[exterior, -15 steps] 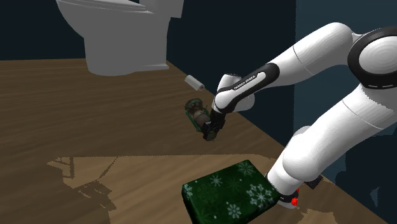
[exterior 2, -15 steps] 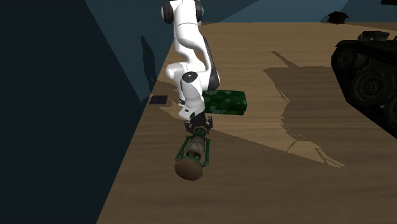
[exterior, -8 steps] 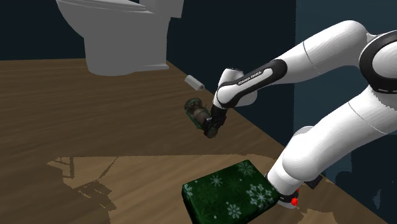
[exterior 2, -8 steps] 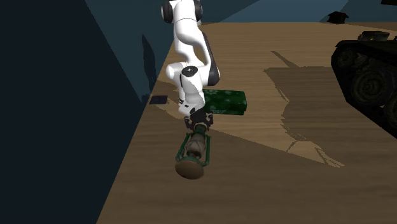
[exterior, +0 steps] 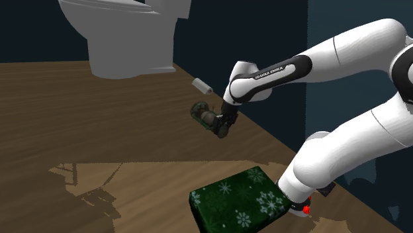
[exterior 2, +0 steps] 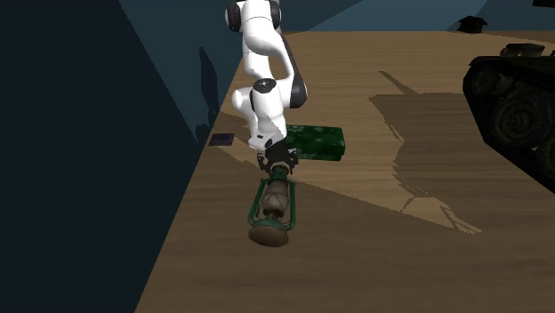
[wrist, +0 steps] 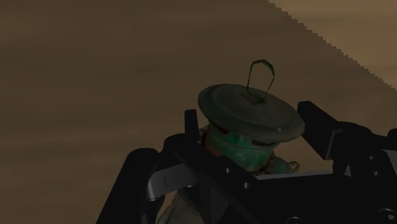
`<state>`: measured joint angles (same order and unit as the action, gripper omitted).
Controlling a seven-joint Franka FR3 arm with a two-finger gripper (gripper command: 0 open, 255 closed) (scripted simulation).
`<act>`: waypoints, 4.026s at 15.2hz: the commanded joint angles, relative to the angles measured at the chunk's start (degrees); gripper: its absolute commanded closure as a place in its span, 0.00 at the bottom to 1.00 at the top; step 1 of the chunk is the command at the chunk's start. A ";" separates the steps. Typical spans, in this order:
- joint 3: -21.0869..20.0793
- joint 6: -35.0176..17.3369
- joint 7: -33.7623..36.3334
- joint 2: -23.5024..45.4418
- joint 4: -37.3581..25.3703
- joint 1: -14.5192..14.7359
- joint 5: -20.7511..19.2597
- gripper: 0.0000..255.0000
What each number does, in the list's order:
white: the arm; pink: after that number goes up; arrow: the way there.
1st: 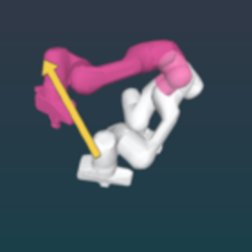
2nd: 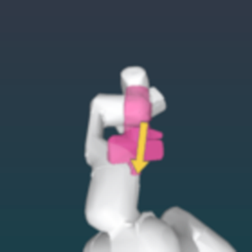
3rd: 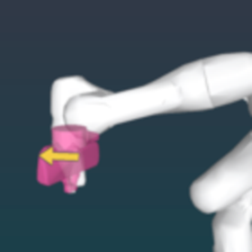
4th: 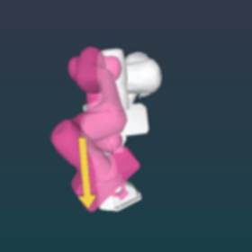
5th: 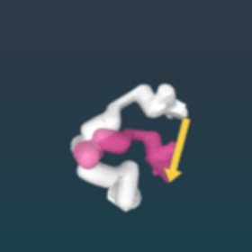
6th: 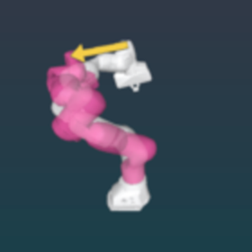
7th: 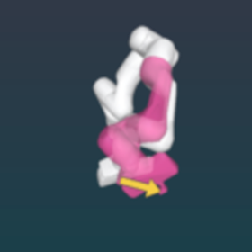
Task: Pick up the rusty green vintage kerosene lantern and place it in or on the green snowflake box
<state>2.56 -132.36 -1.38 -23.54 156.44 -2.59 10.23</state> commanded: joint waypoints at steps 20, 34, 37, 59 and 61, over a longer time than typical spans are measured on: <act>-1.02 18.12 3.93 -10.46 -8.04 -0.59 -1.80 1.00; -13.34 30.57 19.82 -42.66 9.30 9.45 8.23 1.00; -16.96 34.18 24.67 -48.87 11.10 13.28 11.73 1.00; -46.55 41.74 51.94 -64.07 12.70 34.87 40.02 1.00; -48.24 40.77 52.00 -64.23 13.99 35.72 41.63 1.00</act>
<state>-44.60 -91.10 50.41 -87.59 169.60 32.56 50.94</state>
